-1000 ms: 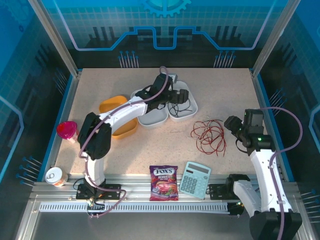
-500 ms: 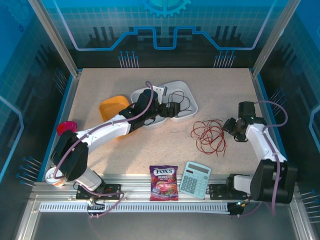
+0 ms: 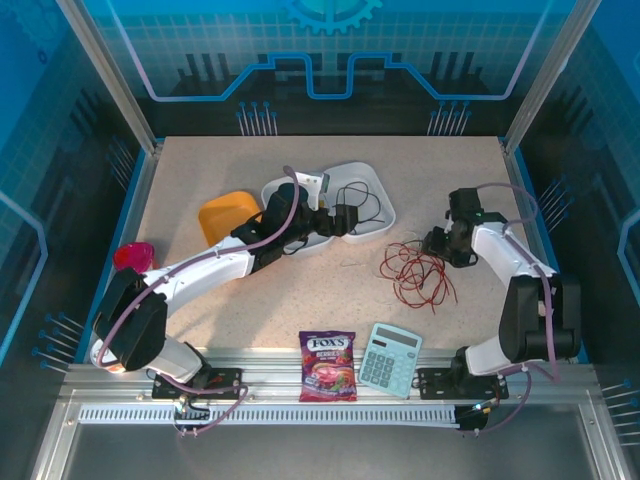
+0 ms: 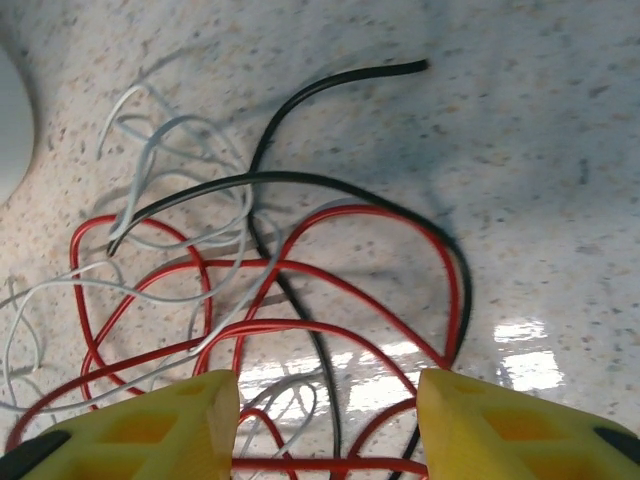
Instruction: Untangle the cables
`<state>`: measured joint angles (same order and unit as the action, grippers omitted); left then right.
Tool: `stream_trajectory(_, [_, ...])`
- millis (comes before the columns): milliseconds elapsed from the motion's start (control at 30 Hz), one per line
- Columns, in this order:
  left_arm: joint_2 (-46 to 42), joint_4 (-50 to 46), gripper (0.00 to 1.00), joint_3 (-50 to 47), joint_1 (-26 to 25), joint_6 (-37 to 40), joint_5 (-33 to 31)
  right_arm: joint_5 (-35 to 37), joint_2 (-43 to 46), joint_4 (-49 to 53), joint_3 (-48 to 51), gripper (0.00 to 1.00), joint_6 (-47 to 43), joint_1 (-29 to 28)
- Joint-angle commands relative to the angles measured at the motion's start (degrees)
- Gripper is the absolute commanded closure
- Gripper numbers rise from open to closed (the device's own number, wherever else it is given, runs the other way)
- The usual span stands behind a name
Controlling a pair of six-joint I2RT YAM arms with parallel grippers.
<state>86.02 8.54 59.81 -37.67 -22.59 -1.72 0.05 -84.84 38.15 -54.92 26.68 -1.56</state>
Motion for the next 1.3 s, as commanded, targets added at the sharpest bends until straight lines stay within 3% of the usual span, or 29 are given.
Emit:
stream_trajectory(0, [-0.41,2.01,0.01,-0.57,-0.18,-0.92,0.02,2.45,-1.94,3.02,-1.51,0.5,-1.48,-1.7])
stream_trajectory(167, [0.25,1.55,0.01,-0.14,-0.21,-0.94,0.18,6.77,-3.12,2.55,-0.85,0.51,-1.26,-1.22])
stream_trajectory(633, [-0.06,1.84,0.01,-1.1,-0.14,-1.87,0.23,3.72,-5.97,0.29,-7.7,0.47,-6.84,2.68])
stream_trajectory(967, [-0.11,2.47,0.01,-1.19,-0.18,-3.49,0.65,4.23,-12.14,4.99,-12.45,0.42,-17.35,1.72])
stream_trajectory(1267, [0.53,2.89,0.01,-1.1,-0.21,-4.56,1.55,4.18,-17.62,4.34,-14.09,0.46,-19.6,0.74])
